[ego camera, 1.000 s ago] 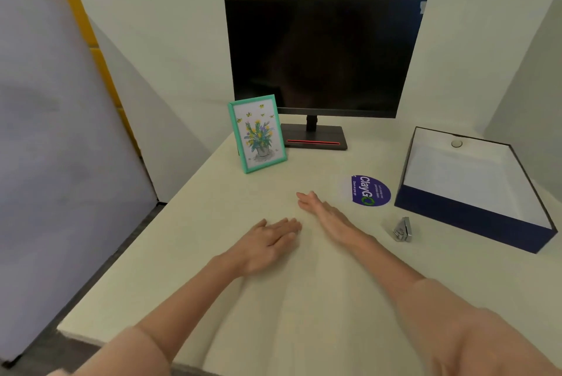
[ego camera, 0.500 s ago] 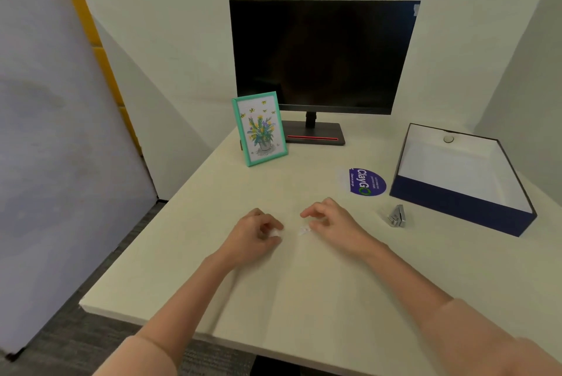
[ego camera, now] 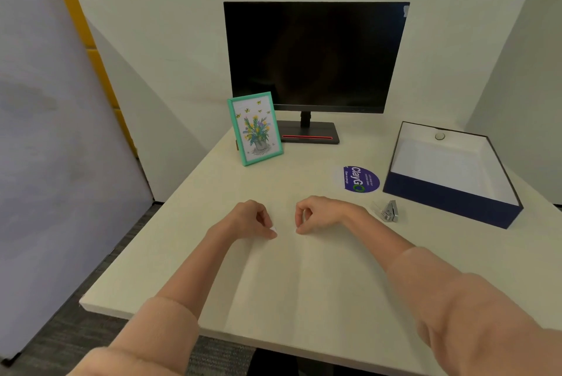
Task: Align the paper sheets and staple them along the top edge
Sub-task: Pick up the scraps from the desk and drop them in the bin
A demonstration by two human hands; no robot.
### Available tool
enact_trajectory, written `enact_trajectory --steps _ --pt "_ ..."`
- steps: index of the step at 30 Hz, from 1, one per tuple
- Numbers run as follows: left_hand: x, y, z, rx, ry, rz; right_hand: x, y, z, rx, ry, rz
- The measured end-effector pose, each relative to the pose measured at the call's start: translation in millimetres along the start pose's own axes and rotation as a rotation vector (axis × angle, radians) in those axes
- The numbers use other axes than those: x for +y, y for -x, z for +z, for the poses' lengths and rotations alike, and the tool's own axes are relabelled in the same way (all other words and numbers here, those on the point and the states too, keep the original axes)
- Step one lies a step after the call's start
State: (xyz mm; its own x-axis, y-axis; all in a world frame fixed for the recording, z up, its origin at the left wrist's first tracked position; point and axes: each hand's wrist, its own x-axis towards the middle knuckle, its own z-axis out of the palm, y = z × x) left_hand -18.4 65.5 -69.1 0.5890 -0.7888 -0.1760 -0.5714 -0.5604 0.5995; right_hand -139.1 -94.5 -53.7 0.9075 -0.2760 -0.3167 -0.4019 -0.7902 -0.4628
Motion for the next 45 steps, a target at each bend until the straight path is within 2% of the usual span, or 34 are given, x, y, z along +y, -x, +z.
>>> enact_trajectory --steps 4,10,14,19,23,27,32,36,41,45 --pt "2 1 0 -0.012 0.021 -0.019 -3 -2 -2 -0.022 0.032 0.006" --pt "9 3 3 0.079 0.074 0.044 -1 11 -2 0.188 -0.404 -0.046" --pt "29 4 2 0.177 0.089 0.104 3 24 -3 0.3 -0.487 -0.025" --pt "56 6 6 0.182 -0.005 0.149 10 45 -1 0.415 -0.717 0.018" --pt "80 7 13 0.215 -0.115 0.16 23 66 4 0.465 -0.723 0.085" --pt "122 10 27 0.26 -0.227 0.207 39 99 2 0.584 -0.669 0.173" --pt "201 20 54 0.298 -0.267 0.356 59 177 -15 0.837 -0.74 0.21" --pt "285 45 95 0.269 -0.107 0.579 93 274 -31 1.069 -0.933 0.181" --pt "382 110 181 0.073 0.069 0.803 153 403 -20 1.408 -1.03 0.289" --pt "433 170 267 -0.138 0.181 0.899 209 485 5 1.682 -1.048 0.448"
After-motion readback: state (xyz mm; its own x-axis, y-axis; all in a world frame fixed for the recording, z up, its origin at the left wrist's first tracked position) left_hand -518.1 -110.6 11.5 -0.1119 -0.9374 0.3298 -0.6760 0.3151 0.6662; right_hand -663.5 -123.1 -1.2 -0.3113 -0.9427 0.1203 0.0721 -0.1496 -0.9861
